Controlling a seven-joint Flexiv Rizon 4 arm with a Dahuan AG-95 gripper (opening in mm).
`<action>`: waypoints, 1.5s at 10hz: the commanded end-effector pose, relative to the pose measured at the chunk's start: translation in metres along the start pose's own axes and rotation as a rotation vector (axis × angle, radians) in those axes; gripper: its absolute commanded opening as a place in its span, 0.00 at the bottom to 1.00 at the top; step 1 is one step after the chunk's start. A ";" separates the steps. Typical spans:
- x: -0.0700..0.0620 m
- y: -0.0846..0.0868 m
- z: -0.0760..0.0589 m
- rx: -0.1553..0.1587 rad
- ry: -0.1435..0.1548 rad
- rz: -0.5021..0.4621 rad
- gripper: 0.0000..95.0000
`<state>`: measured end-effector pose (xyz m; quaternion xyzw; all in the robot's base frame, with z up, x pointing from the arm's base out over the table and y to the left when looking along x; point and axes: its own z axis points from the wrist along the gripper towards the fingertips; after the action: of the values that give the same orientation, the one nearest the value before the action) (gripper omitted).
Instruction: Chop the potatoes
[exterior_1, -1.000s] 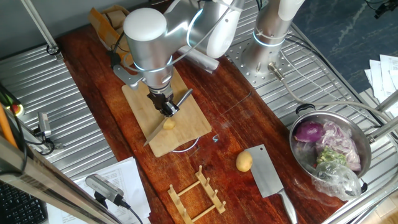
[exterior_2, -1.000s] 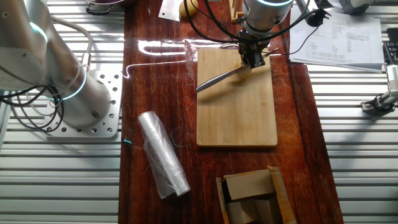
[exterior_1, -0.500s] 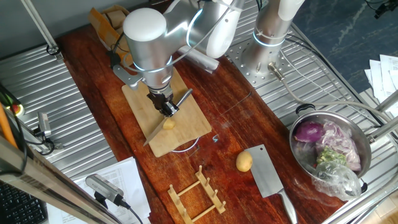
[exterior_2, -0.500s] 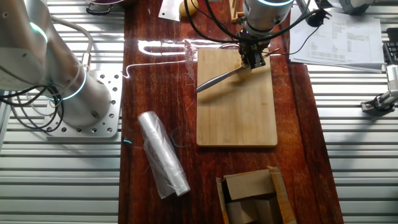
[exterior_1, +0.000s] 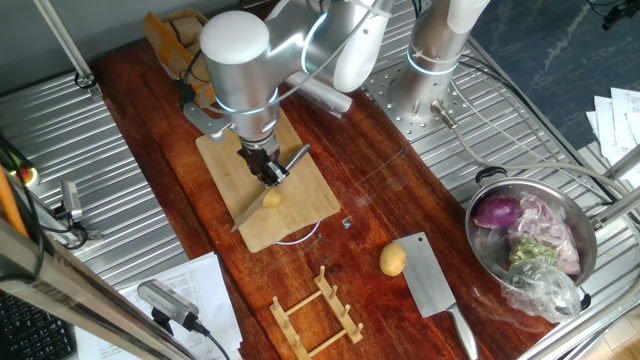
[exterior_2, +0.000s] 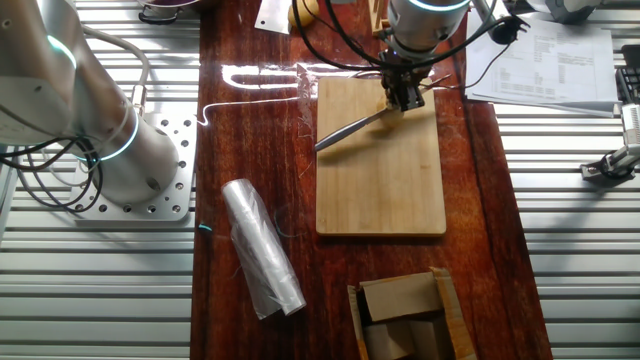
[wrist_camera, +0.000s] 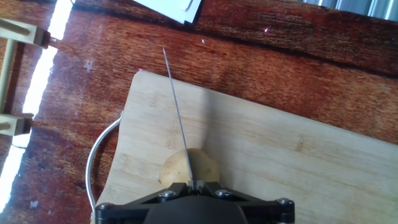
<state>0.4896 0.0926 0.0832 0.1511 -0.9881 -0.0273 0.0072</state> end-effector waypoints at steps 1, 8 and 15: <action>0.001 -0.001 0.036 0.001 0.001 0.000 0.00; 0.004 -0.003 0.041 0.002 -0.002 -0.003 0.00; 0.004 -0.004 0.043 0.003 0.002 -0.006 0.00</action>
<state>0.4864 0.0896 0.0831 0.1544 -0.9876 -0.0274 0.0079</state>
